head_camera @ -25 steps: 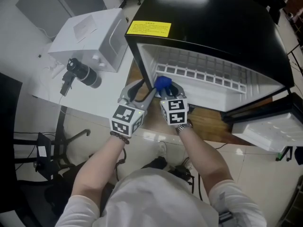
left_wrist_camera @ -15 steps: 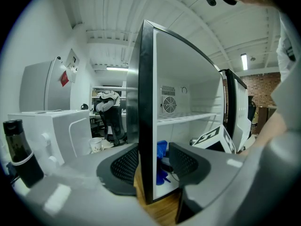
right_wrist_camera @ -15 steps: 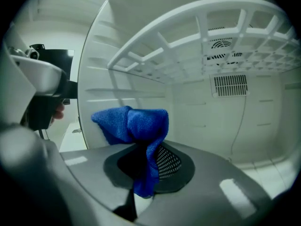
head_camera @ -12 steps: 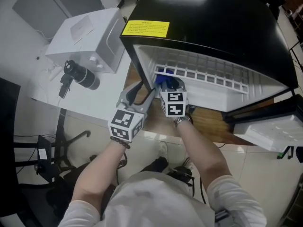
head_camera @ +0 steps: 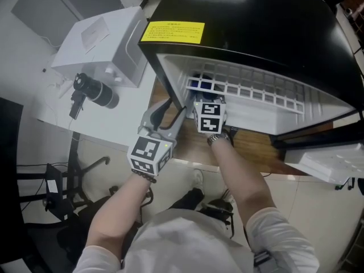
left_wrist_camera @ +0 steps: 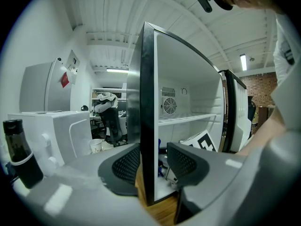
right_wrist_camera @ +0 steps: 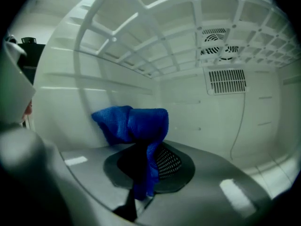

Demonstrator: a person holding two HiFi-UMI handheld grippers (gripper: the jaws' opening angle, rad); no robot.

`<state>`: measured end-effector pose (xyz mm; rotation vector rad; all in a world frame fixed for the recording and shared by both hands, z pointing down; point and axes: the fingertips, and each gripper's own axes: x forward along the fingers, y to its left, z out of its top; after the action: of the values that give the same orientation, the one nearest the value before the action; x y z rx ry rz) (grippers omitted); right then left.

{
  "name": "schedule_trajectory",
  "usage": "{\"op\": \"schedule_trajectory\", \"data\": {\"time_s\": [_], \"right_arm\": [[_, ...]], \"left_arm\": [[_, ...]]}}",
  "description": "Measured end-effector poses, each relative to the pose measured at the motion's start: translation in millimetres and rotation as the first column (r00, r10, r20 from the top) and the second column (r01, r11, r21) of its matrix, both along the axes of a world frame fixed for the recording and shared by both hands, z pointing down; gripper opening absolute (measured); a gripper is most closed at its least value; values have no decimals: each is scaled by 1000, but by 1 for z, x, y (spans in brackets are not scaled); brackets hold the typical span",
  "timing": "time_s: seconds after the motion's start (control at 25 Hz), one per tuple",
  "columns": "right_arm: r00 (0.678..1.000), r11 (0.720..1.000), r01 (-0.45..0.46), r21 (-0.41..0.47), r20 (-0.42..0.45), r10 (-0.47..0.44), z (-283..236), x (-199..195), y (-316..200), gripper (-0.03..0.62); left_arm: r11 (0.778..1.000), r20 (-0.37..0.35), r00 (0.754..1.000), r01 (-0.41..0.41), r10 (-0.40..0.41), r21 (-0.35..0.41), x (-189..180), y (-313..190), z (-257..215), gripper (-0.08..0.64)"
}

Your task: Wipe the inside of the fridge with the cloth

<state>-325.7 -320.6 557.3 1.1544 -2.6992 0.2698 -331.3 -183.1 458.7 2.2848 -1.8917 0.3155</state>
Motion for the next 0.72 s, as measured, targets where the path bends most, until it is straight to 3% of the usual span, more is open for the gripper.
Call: {"op": "schedule_trajectory", "data": {"time_s": [0.72], "right_arm": [[997, 997, -68, 21, 37, 67, 7, -6, -42, 38]], "left_arm": [[1000, 23, 1000, 9, -9, 3, -1, -4, 0, 172]]}}
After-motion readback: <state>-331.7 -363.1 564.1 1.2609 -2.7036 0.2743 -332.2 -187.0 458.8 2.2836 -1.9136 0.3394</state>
